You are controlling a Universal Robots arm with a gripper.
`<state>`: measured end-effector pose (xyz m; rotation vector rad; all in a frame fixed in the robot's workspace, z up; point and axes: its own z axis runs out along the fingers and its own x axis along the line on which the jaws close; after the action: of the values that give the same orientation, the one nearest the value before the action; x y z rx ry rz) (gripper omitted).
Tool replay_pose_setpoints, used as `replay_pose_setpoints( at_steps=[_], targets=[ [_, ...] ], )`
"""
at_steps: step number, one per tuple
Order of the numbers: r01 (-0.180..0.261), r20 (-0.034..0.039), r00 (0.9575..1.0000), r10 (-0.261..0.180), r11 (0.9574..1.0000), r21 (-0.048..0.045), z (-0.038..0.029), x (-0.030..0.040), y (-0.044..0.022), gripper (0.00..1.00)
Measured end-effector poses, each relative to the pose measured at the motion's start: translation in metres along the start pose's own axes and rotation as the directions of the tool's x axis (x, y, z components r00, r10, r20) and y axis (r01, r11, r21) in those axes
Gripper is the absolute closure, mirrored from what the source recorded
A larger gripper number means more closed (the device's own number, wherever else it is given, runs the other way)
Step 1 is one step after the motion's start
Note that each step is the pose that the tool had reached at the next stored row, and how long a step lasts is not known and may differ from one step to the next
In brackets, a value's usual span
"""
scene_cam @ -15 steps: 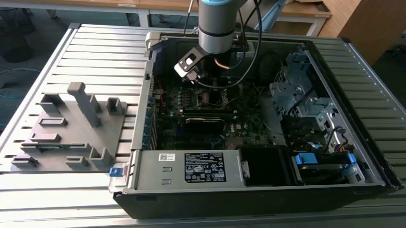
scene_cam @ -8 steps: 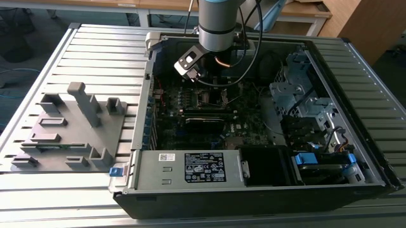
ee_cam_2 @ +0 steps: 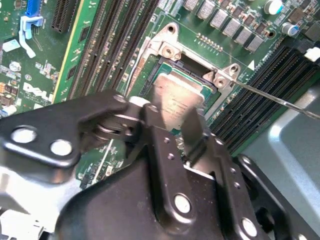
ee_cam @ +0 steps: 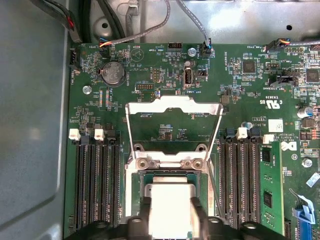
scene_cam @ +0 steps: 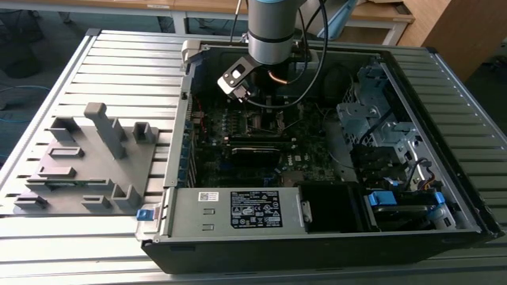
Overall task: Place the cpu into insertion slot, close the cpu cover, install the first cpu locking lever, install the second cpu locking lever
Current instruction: 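Place the cpu into insertion slot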
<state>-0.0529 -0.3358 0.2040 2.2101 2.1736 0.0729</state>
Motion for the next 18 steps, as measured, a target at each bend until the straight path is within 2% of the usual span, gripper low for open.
replay_pose_setpoints(
  at_steps=[3,6,8,13,15,18],
  targets=[
    [0.0,-0.0001,1.0,0.0,1.0,0.0,0.0,0.0,0.0,0.7],
    [0.0,0.0,1.0,0.0,1.0,0.0,-0.0001,0.0,0.0,0.76],
    [0.0,0.0,1.0,0.0,1.0,0.0,-0.0001,0.0,0.0,0.88],
    [0.0,0.0,1.0,0.0,1.0,0.0001,-0.0002,0.0,0.0,0.9],
    [0.0,0.0003,1.0,0.0,0.9999,0.0103,-0.0002,0.0,0.0001,0.9],
    [0.0,0.0004,1.0,0.0,0.9999,0.0111,-0.0002,0.0,0.0001,0.9]
  ],
)
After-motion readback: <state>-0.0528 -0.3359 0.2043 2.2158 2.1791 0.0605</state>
